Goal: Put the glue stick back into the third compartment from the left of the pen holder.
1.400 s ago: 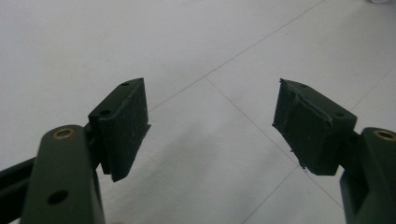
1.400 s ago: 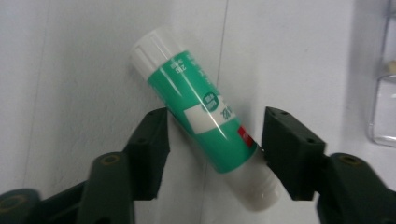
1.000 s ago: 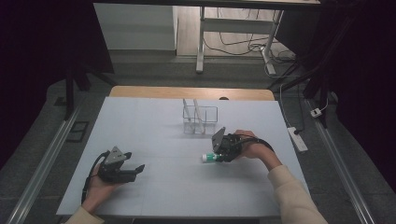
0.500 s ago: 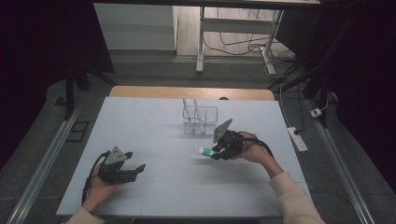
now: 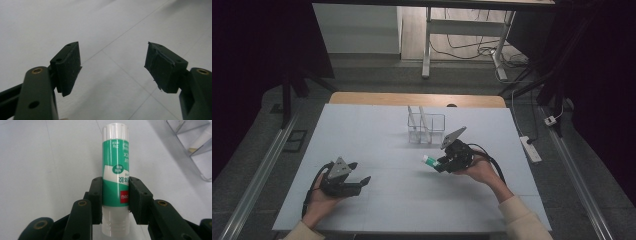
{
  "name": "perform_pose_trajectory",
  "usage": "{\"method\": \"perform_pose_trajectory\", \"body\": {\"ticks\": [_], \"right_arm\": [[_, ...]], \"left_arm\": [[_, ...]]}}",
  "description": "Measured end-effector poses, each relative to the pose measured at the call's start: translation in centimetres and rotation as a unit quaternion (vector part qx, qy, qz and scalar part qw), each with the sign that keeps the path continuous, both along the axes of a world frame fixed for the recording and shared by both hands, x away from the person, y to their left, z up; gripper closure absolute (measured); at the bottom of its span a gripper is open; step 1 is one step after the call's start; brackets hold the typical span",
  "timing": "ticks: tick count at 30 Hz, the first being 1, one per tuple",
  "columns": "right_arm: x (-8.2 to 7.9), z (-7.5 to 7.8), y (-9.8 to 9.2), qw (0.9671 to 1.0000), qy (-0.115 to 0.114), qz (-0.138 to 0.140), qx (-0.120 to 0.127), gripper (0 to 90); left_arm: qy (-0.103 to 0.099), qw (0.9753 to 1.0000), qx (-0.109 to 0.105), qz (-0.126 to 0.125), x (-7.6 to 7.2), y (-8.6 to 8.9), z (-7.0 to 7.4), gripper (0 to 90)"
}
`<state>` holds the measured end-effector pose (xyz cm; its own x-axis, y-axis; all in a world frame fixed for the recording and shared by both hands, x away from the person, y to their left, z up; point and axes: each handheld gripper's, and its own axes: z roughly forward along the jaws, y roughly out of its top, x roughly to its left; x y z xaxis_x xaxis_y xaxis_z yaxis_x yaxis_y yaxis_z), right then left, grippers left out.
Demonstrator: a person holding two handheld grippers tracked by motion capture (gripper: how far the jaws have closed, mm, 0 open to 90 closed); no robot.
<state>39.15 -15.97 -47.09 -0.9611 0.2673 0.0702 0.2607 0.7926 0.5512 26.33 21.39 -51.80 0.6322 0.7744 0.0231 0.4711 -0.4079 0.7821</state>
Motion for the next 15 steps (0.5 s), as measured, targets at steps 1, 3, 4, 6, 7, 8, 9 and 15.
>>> {"method": "perform_pose_trajectory", "body": {"ticks": [1, 3, 4, 6, 7, 8, 9, 15], "right_arm": [[-0.1, 0.0, 0.0, 1.0000, 0.004, -0.003, -0.001, 64.9], [-0.2, -0.2, 0.1, 0.9999, 0.013, -0.006, 0.009, 65.0], [-0.2, -0.3, 0.2, 0.9997, 0.018, -0.008, 0.013, 64.9], [-0.2, -0.4, 0.3, 0.9996, 0.021, -0.013, 0.012, 64.9], [-0.2, -0.4, 0.4, 0.9996, 0.022, -0.015, 0.010, 65.0], [-0.2, -0.4, 0.5, 0.9995, 0.025, -0.017, 0.008, 64.9], [-0.2, -0.4, 0.5, 0.9994, 0.028, -0.021, 0.010, 64.9], [-0.4, -0.4, 0.8, 0.9991, 0.034, -0.024, 0.008, 64.9]], "left_arm": [[0.000, 1.0000, 0.002, -0.003, 0.0, -0.2, 0.1, 29.3], [-0.001, 1.0000, 0.002, -0.007, 0.0, -0.3, 0.1, 29.3], [-0.001, 1.0000, 0.001, -0.009, 0.0, -0.5, 0.2, 29.4], [-0.001, 0.9999, 0.002, -0.012, 0.1, -0.7, 0.3, 29.4], [-0.002, 0.9999, 0.002, -0.014, 0.1, -0.8, 0.4, 29.4], [-0.002, 0.9999, 0.002, -0.016, 0.1, -0.9, 0.5, 29.4], [-0.002, 0.9998, 0.002, -0.018, 0.1, -1.0, 0.6, 29.4], [0.002, 0.9994, 0.001, -0.035, 0.4, -2.0, 1.4, 29.3]]}}
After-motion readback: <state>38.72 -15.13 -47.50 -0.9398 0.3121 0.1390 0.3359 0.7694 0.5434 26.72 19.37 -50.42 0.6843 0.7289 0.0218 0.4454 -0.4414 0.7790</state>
